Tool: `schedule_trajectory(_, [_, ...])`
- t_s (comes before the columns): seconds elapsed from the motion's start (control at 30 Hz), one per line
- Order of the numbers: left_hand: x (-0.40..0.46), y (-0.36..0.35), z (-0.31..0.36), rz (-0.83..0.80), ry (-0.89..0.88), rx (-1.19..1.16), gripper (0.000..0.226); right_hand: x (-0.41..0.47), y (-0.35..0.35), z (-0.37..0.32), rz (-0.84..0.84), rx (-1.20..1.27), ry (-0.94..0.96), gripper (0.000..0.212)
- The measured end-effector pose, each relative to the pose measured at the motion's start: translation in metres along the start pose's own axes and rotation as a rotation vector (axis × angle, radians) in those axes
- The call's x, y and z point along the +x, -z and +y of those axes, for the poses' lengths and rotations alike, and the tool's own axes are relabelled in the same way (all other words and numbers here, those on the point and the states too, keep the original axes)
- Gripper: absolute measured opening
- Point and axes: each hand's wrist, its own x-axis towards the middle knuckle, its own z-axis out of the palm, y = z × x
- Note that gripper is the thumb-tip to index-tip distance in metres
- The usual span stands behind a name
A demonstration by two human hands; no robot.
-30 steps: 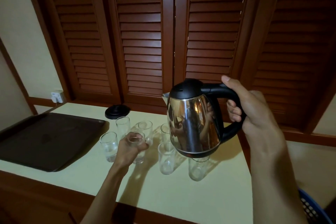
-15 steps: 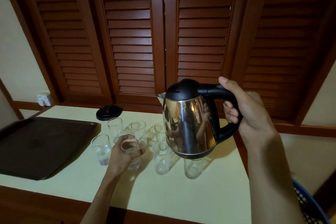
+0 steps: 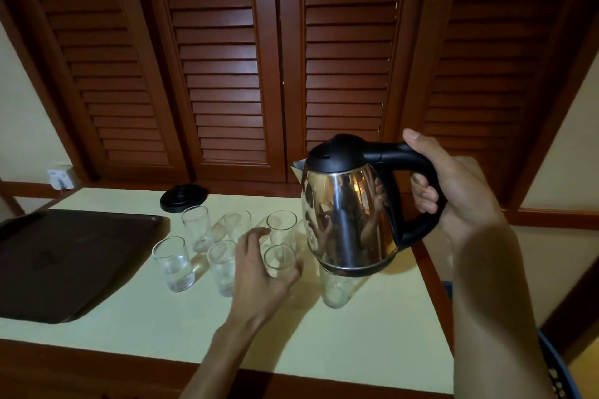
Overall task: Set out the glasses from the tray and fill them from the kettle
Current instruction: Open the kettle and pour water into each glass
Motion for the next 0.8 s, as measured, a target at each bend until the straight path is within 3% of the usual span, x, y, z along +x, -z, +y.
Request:
schedule_trajectory(0.1, [-0.005, -0.018, -0.008, -0.005, 0.105, -0.033, 0.091, -0.001, 0.002, -0.001, 0.016, -0.028, 0.007, 0.034])
schedule_trajectory(0.2, [-0.005, -0.030, -0.010, 0.025, 0.213, -0.079, 0.088, -0.001, 0.001, -0.003, 0.031, -0.058, 0.010, 0.039])
schedule_trajectory(0.4, [0.003, -0.036, -0.002, 0.104, 0.349, -0.234, 0.032, 0.000, 0.005, -0.009, 0.012, -0.123, 0.021, 0.044])
schedule_trajectory(0.8, [0.037, -0.012, 0.023, -0.038, 0.257, -0.205, 0.036, 0.014, -0.010, -0.041, -0.074, -0.471, 0.036, 0.057])
